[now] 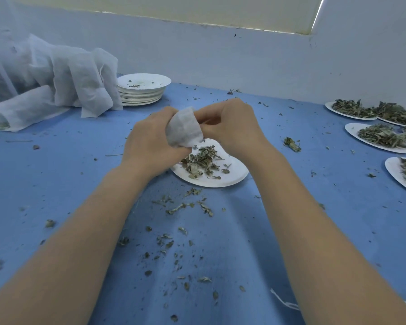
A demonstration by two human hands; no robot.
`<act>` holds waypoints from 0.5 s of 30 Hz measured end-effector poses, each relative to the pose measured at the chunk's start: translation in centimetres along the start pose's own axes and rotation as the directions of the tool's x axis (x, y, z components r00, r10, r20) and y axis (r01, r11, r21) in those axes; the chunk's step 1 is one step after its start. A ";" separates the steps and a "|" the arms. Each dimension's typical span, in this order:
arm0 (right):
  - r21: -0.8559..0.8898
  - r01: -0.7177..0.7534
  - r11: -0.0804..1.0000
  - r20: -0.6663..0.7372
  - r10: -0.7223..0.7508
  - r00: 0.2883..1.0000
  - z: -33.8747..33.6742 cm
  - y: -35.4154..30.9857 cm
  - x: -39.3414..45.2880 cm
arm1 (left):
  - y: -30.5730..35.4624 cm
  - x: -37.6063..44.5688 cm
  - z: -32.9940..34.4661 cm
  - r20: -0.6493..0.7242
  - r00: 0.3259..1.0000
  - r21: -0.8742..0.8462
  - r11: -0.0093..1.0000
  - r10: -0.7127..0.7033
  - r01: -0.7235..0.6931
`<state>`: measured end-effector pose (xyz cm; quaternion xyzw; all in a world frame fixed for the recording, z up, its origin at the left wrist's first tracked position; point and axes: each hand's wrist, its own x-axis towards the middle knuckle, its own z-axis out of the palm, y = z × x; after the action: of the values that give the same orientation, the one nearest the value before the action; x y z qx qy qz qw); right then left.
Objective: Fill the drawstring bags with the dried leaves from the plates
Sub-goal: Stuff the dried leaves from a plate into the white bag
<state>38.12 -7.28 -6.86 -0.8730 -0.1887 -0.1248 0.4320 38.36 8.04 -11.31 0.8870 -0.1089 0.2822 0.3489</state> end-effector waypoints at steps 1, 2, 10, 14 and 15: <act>-0.080 0.005 0.997 0.009 -0.005 1.000 0.4 0.0 0.1 | 0.2 0.0 0.1 0.002 1.000 0.016 1.000 0.024 -0.024; -0.141 -0.001 0.990 0.037 0.006 0.999 0.7 0.0 0.2 | 0.5 -0.1 0.2 0.005 0.999 0.031 0.999 0.043 -0.044; 0.070 -0.024 0.997 0.397 -0.006 0.918 -0.7 0.1 -0.4 | 0.6 0.0 -0.5 0.112 0.992 0.046 0.997 0.054 -0.059; -0.025 0.020 0.999 0.354 -0.010 0.935 -2.0 0.2 -0.4 | 0.0 0.2 -0.7 0.175 0.983 0.136 0.988 0.054 -0.078; -0.035 0.020 0.999 0.303 -0.008 0.953 -2.2 0.3 -0.4 | -0.2 0.3 -0.7 0.172 0.984 0.159 0.985 0.047 -0.075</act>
<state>37.79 -9.34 -5.94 -0.8885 -0.2564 0.0037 0.3806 38.34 8.68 -10.82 0.9296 -0.1413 0.2251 0.2553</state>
